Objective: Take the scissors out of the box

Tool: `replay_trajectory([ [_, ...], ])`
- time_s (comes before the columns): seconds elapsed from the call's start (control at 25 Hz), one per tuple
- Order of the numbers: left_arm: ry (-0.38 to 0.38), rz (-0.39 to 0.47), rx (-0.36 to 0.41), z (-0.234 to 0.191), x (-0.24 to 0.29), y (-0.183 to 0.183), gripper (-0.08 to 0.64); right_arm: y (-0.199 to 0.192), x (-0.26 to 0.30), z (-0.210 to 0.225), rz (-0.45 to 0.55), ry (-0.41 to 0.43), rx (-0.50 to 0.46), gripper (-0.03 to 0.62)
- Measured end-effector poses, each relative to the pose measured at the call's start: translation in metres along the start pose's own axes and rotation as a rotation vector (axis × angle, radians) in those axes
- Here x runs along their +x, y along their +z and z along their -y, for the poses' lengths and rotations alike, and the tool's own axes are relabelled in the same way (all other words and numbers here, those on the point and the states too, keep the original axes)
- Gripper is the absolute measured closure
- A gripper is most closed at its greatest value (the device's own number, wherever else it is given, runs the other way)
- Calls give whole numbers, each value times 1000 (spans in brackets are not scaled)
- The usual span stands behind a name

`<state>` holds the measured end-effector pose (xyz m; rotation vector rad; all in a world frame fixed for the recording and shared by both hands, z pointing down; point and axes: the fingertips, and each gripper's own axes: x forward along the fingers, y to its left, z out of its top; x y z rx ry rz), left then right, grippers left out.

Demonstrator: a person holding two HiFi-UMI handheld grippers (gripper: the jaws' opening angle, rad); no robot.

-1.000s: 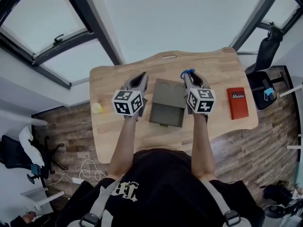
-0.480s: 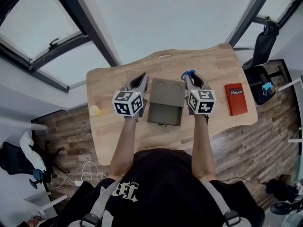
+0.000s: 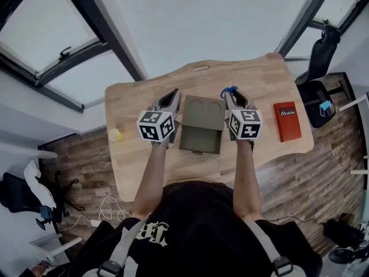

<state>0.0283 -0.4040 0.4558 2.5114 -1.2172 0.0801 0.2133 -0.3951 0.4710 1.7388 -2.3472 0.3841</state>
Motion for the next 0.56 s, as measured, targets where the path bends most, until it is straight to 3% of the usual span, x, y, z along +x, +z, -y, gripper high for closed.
replay_trajectory([
  [0.56, 0, 4, -4, 1, -3, -1, 560, -1, -2, -1, 3, 3, 5, 511],
])
